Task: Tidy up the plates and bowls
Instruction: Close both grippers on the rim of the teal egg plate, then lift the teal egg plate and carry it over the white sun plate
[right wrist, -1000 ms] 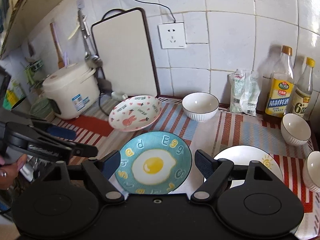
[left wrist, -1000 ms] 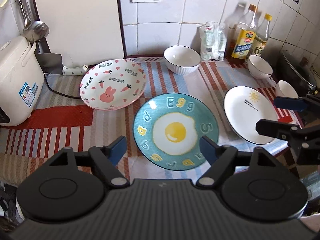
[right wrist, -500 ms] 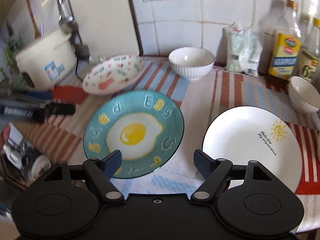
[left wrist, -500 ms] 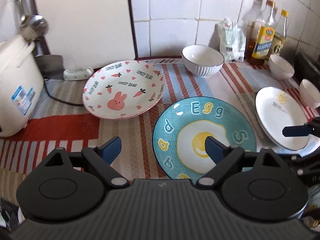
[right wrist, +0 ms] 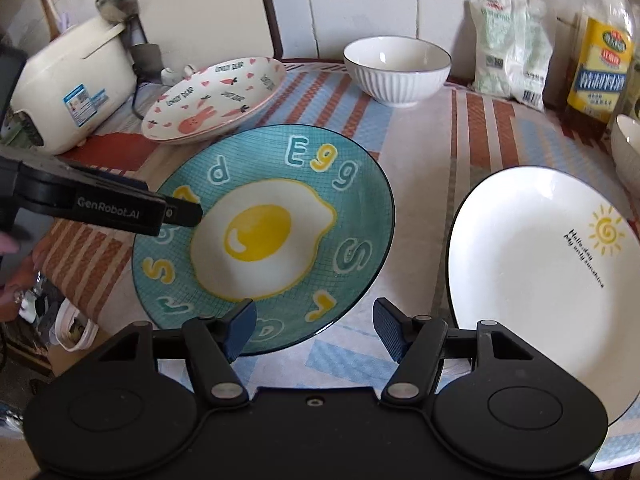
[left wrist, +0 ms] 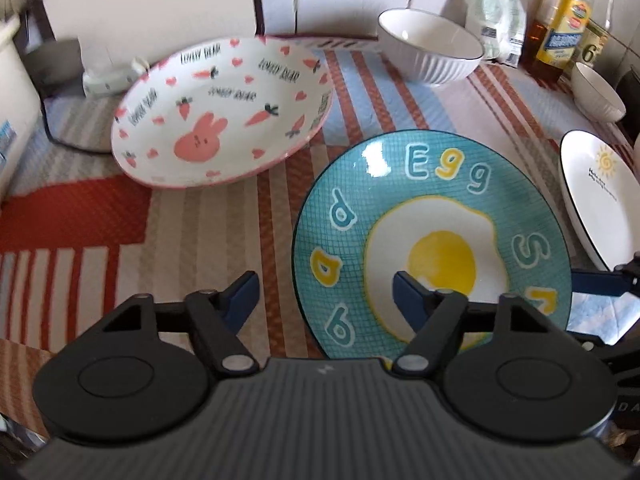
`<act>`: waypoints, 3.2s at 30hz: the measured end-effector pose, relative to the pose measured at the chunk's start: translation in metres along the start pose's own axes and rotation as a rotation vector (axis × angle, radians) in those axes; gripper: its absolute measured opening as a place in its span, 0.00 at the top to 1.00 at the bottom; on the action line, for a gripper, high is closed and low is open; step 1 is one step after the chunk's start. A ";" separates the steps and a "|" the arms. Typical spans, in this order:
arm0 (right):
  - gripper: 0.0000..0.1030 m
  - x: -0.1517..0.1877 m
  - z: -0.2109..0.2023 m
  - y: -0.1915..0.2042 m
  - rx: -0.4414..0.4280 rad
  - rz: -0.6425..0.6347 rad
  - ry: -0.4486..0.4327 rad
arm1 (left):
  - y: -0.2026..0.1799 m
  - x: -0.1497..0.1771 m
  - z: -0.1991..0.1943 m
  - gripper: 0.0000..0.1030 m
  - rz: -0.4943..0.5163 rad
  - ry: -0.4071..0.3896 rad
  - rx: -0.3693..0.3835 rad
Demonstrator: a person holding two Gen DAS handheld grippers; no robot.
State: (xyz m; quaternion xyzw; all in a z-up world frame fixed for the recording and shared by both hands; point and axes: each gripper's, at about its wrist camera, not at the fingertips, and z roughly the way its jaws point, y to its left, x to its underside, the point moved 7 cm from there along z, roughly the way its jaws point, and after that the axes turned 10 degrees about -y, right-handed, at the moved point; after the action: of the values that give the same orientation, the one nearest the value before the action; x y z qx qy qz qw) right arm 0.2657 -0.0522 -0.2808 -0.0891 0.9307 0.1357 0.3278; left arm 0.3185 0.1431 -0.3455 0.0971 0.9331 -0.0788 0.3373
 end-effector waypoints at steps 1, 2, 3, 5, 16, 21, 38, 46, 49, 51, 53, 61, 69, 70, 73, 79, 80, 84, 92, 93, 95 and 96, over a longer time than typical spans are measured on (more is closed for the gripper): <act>0.33 0.000 0.003 -0.001 0.000 0.010 0.002 | 0.002 0.001 0.002 0.45 -0.022 0.008 0.010; 0.36 -0.001 0.005 -0.002 -0.004 0.018 0.002 | 0.004 0.001 0.004 0.59 -0.057 0.010 0.037; 0.51 -0.001 0.007 -0.002 -0.009 0.031 0.008 | 0.006 0.001 0.004 0.61 -0.112 0.006 0.070; 0.58 -0.001 0.012 -0.001 -0.011 0.043 0.044 | 0.014 0.003 0.004 0.68 -0.203 0.000 0.086; 0.66 0.000 0.020 -0.014 -0.004 0.177 -0.012 | 0.018 0.010 0.006 0.78 -0.204 -0.032 0.069; 0.67 -0.004 0.021 -0.015 -0.004 0.176 0.018 | 0.014 0.011 0.006 0.77 -0.195 -0.036 0.050; 0.76 -0.033 -0.016 -0.017 -0.039 0.200 -0.009 | 0.005 -0.010 -0.024 0.76 -0.128 -0.057 0.079; 0.75 -0.043 -0.059 -0.017 -0.018 0.196 0.007 | -0.016 -0.032 -0.052 0.76 -0.094 -0.059 0.108; 0.75 -0.045 -0.079 -0.020 -0.014 0.214 -0.001 | -0.028 -0.041 -0.064 0.76 -0.080 -0.075 0.126; 0.75 -0.046 -0.090 -0.023 -0.014 0.232 -0.004 | -0.038 -0.047 -0.069 0.76 -0.068 -0.087 0.125; 0.75 -0.047 -0.102 -0.029 -0.017 0.270 -0.004 | -0.049 -0.052 -0.072 0.76 -0.049 -0.087 0.141; 0.75 -0.035 -0.141 -0.062 0.053 0.342 -0.045 | -0.107 -0.066 -0.073 0.76 0.037 -0.072 0.221; 0.75 -0.015 -0.169 -0.103 0.137 0.427 -0.087 | -0.167 -0.072 -0.064 0.75 0.123 -0.052 0.294; 0.75 -0.013 -0.171 -0.108 0.145 0.436 -0.091 | -0.174 -0.072 -0.062 0.75 0.132 -0.046 0.300; 0.75 -0.009 -0.176 -0.123 0.174 0.456 -0.093 | -0.191 -0.071 -0.056 0.75 0.147 -0.029 0.316; 0.75 0.006 -0.173 -0.152 0.190 0.492 -0.087 | -0.216 -0.067 -0.036 0.75 0.182 0.020 0.323; 0.75 0.009 -0.171 -0.155 0.190 0.497 -0.085 | -0.219 -0.066 -0.031 0.75 0.183 0.025 0.317; 0.75 0.021 -0.156 -0.169 0.182 0.525 -0.072 | -0.227 -0.062 -0.013 0.75 0.200 0.057 0.303; 0.75 0.033 -0.126 -0.192 0.173 0.577 -0.057 | -0.231 -0.060 0.011 0.75 0.243 0.108 0.259; 0.75 0.034 -0.122 -0.193 0.171 0.586 -0.052 | -0.230 -0.059 0.013 0.75 0.240 0.115 0.257; 0.75 0.035 -0.118 -0.196 0.171 0.595 -0.050 | -0.228 -0.058 0.018 0.75 0.233 0.125 0.254; 0.75 0.035 -0.117 -0.196 0.171 0.595 -0.046 | -0.227 -0.058 0.020 0.75 0.233 0.131 0.253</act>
State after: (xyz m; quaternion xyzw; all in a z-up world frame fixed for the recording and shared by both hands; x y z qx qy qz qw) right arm 0.2201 -0.2766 -0.2539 0.2183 0.9162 0.1491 0.3011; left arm 0.3213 -0.0888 -0.3051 0.2509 0.9182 -0.1494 0.2678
